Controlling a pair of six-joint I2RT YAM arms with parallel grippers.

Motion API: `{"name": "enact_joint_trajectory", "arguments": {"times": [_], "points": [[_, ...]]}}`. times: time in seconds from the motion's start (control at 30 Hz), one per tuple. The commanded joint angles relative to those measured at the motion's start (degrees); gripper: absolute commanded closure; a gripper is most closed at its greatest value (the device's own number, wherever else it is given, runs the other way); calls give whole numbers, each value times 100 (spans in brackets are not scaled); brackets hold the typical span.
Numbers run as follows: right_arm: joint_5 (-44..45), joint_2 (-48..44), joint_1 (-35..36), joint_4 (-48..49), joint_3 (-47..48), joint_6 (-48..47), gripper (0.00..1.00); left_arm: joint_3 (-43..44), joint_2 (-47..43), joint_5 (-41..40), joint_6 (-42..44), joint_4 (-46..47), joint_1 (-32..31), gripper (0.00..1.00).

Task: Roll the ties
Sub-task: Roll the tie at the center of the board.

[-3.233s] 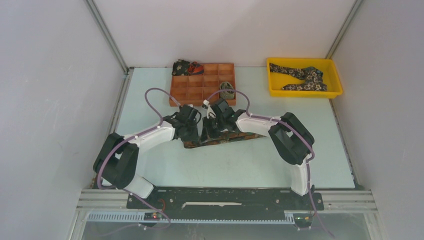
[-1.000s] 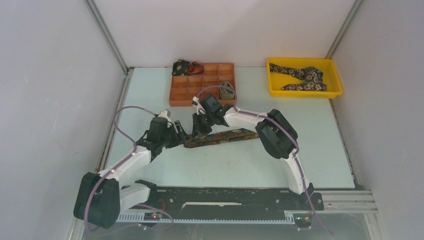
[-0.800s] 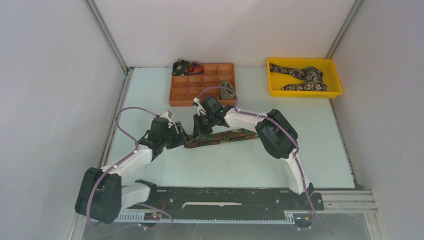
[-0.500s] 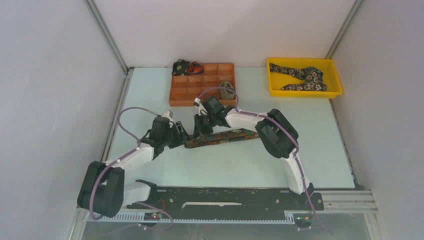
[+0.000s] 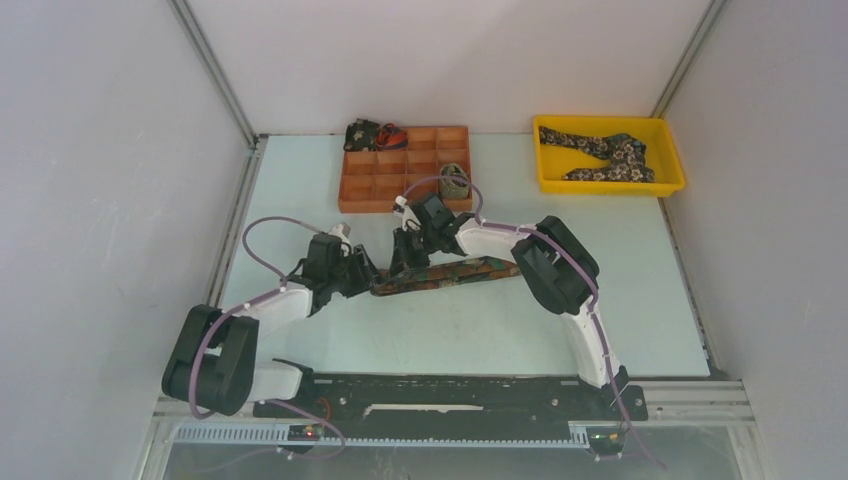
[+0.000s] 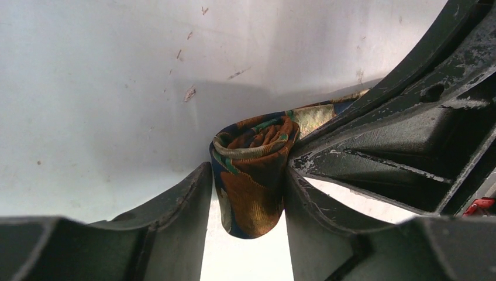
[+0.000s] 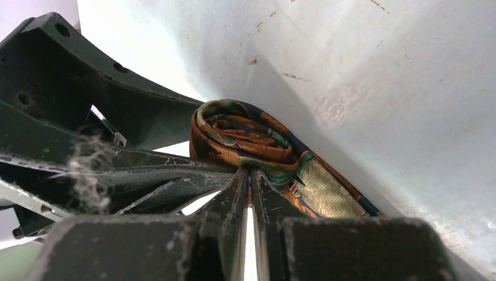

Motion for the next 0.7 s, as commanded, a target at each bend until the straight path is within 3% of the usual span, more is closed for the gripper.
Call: {"name": "enact_joint_trajectory", "arguments": {"times": [0.0,0.33,0.67], "points": [[216,75,-38,-45,-212,-75,90,67,228,220,-18,321,26,51],[242,-96,-43,-40,-241,-79,90,219,252,270,30,171,15,86],[332,-297,17,-253,1,-119,90,656,-132,-288,403,-916,-224,90]]}}
